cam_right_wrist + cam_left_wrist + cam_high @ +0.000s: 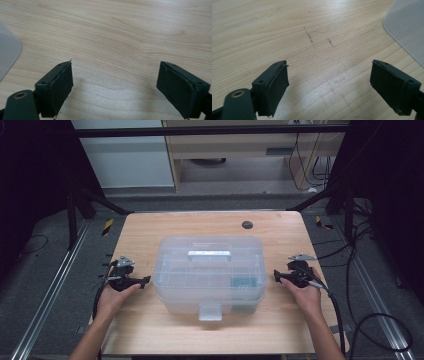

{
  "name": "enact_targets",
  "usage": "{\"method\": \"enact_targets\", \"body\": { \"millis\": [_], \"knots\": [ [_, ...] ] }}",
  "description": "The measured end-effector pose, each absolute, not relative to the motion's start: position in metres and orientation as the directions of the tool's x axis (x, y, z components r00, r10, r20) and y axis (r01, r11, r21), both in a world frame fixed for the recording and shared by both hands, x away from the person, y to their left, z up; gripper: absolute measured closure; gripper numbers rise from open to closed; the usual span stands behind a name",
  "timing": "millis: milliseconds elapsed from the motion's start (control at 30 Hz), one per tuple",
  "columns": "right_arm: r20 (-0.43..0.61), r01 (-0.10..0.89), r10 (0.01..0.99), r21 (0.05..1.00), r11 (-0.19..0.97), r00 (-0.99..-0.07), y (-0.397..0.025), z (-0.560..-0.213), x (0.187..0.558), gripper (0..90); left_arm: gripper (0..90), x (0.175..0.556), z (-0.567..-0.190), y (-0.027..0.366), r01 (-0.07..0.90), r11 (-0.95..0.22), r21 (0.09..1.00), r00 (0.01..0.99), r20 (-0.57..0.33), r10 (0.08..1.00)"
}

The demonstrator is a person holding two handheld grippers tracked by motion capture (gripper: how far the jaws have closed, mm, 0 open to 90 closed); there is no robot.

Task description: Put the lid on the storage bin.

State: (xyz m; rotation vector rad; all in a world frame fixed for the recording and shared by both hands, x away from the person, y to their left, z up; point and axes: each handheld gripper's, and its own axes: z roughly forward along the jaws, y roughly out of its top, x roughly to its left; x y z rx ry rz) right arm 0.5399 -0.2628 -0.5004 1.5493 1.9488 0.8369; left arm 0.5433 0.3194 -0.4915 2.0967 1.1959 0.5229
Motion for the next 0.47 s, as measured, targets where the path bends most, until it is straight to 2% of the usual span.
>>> {"method": "enact_targets", "body": {
  "millis": [133, 367, 467],
  "knots": [
    [-0.013, 0.666, 0.979, 0.731, 0.149, -0.205, -0.259, -0.508, 0.545, 11.6, 11.3, 0.547, -0.498, 0.316, 0.618, -0.361, 0.699, 0.493, 0.014, 0.87],
    [-0.014, 0.675, 0.988, 0.729, 0.117, -0.156, -0.252, -0.512, 0.552, 2.1, 2.6, 0.552, -0.507, 0.309, 0.614, -0.325, 0.719, 0.449, 0.021, 0.893],
    [-0.005, 0.684, 0.992, 0.724, 0.09, -0.125, -0.251, -0.512, 0.551, 0.6, 0.0, 0.552, -0.508, 0.31, 0.621, -0.318, 0.717, 0.442, 0.016, 0.897]
  ]
}}
